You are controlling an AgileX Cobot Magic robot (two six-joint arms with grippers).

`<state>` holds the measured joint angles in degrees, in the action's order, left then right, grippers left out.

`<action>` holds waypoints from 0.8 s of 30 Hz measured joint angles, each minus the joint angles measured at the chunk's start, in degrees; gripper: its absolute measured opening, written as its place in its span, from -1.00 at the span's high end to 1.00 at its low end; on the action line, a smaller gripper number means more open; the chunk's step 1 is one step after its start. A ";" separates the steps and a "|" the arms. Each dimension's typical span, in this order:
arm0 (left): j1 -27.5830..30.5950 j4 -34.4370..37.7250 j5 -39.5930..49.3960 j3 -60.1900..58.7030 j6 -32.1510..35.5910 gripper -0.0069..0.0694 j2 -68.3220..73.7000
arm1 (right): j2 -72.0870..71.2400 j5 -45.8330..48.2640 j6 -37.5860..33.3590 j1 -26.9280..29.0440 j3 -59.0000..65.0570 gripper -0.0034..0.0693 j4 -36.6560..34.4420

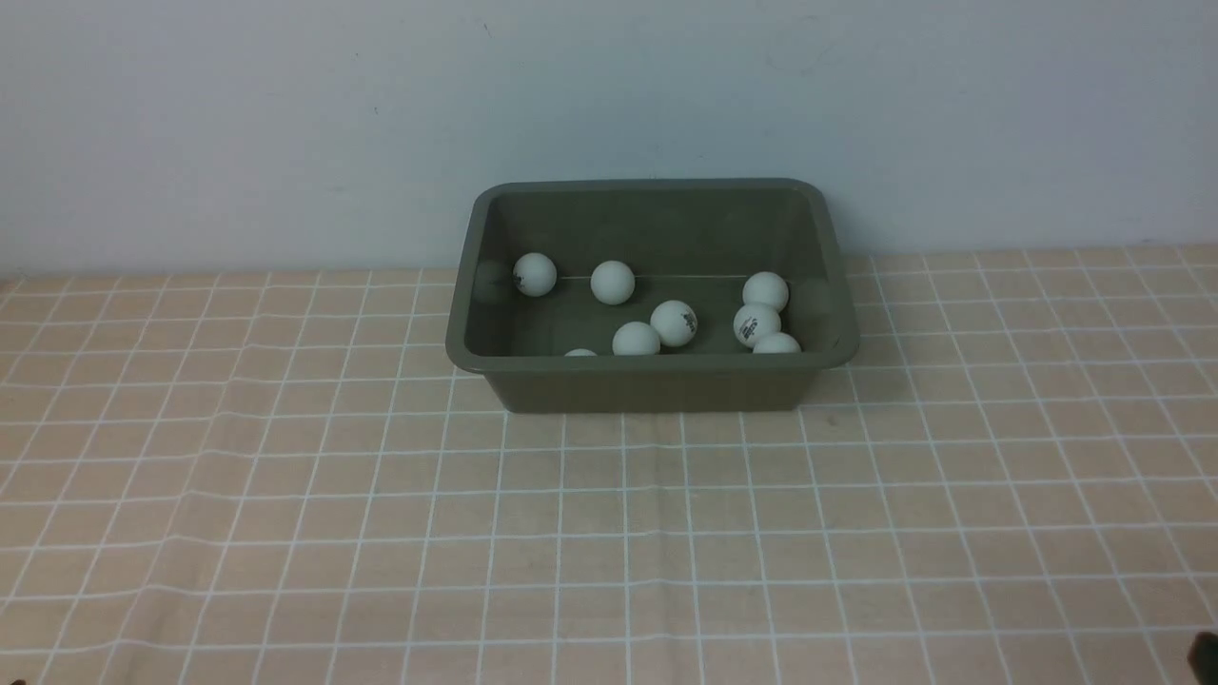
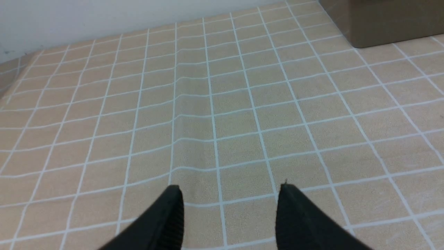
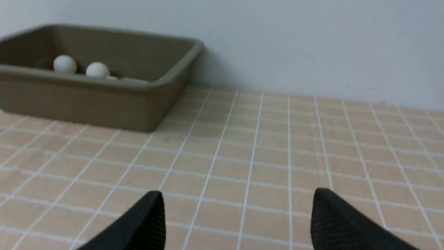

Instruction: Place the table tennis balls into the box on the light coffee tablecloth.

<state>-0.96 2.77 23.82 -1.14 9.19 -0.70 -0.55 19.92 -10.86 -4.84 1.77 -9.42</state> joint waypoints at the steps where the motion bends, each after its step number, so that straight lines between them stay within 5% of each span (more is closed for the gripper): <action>1: 0.00 0.00 0.00 0.00 0.00 0.04 0.00 | 0.00 0.85 0.13 0.00 -0.06 -0.50 0.00; 24: 0.00 0.00 0.00 0.00 0.00 0.04 0.00 | 0.00 2.54 0.50 0.00 -0.35 -0.50 0.06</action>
<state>-0.96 2.77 23.82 -1.14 9.19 -0.70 -0.55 22.46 -10.36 -4.84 1.42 -9.36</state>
